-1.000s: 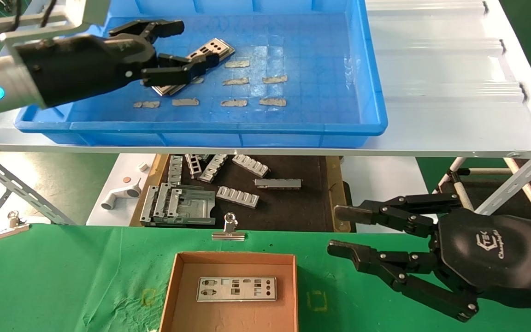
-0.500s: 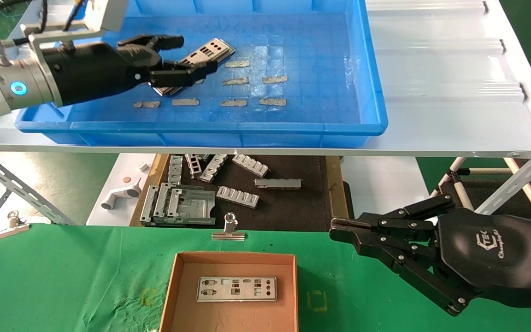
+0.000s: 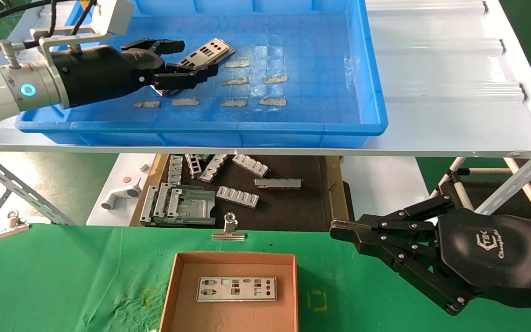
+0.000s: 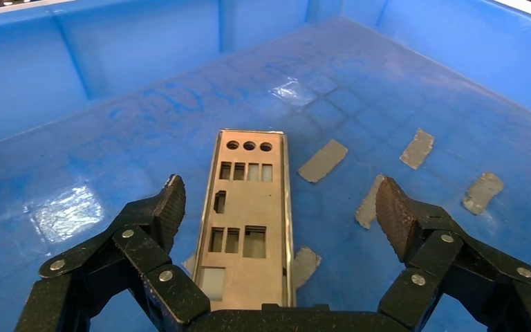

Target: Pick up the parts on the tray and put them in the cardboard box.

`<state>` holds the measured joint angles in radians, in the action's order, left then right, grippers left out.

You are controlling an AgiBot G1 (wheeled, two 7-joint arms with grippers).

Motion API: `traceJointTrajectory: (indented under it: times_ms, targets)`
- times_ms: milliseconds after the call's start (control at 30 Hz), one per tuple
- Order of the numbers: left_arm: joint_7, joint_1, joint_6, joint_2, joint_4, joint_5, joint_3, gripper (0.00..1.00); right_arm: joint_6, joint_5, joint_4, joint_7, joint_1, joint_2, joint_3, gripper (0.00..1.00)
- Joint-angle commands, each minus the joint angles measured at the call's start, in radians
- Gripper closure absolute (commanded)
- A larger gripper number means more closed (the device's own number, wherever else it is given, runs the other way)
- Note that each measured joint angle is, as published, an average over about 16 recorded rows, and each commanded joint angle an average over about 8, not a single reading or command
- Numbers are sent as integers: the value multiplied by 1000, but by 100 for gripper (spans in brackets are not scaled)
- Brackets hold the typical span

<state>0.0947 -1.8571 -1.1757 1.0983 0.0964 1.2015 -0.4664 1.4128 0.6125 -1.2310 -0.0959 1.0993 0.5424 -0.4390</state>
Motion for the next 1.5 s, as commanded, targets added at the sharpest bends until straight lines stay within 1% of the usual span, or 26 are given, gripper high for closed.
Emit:
traceJointTrajectory:
  times_ms: [33, 100, 133, 700, 1500]
  targets:
    - [5, -6, 3, 5, -15, 0, 0, 94, 0, 0, 0, 0, 0, 0, 0, 100]
    - [7, -10, 9, 9, -27, -1, 1, 99, 0, 0, 0, 0, 0, 0, 0, 100]
    - [7, -11, 12, 11, -32, -1, 1, 100, 0, 0, 0, 0, 0, 0, 0, 100]
    - [23, -19, 40, 20, -81, -1, 2, 100, 0, 0, 0, 0, 0, 0, 0, 100]
    - [40, -23, 44, 23, -90, -6, 5, 100, 0, 0, 0, 0, 0, 0, 0, 100]
